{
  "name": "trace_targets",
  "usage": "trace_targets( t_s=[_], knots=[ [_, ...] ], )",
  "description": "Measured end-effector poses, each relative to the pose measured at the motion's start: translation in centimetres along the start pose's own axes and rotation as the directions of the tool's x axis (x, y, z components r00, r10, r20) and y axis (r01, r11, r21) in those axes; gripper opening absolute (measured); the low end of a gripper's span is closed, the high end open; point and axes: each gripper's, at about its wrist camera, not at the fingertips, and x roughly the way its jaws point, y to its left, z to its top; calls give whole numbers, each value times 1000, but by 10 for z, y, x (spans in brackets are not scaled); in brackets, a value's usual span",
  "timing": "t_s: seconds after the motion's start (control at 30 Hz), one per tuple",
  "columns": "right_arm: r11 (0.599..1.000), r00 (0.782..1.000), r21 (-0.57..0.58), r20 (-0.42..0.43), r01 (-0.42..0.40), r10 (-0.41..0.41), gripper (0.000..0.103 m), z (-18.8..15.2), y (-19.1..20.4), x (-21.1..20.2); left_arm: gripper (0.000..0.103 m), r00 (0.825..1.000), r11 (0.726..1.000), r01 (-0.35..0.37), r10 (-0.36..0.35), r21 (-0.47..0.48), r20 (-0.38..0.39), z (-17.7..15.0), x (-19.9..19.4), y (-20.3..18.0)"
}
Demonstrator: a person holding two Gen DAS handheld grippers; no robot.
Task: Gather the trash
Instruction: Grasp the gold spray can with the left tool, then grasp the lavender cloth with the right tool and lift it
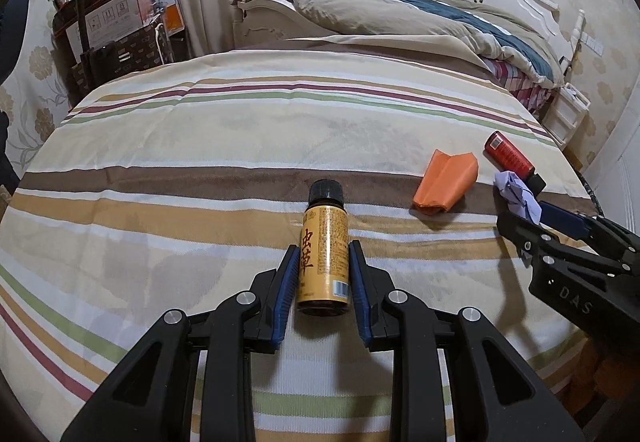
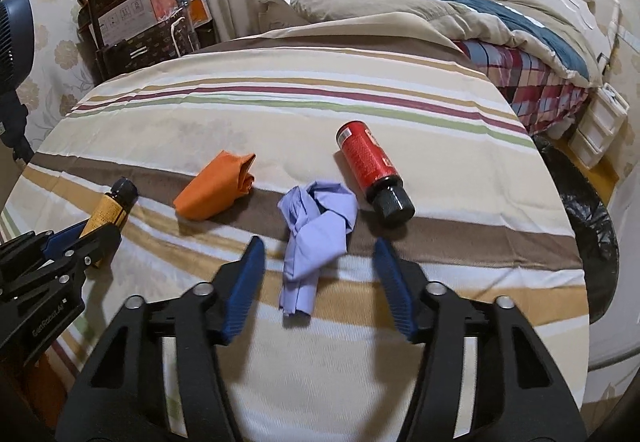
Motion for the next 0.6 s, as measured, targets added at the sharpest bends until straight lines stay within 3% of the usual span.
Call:
trace_targets(
  t_s=[0.13,0.17,0.3,0.43,0.6],
  knots=[
    [1000,1000,6,6,-6,6,28,-1,-1,-1,36,1000,1000,18,-18,2,-2,3,1,0],
    [1000,1000,9,7,-9,9,28,-1,-1,-2,40,1000,1000,16,-16,2,-2,3,1,0],
    [1000,1000,14,10,-17,17,28,-3,-2,-4,40,1000,1000,25,-25,-8,0,3,1,2],
    [1000,1000,18,18,-25,24,28,-4,-2,-8,28,1000,999,27,-27,-24,6,3,0,4],
    [999,999,26,31,-33,32,28,-8,-6,-13,27,999,999,33,-33,-23,14,2,-1,4]
  ],
)
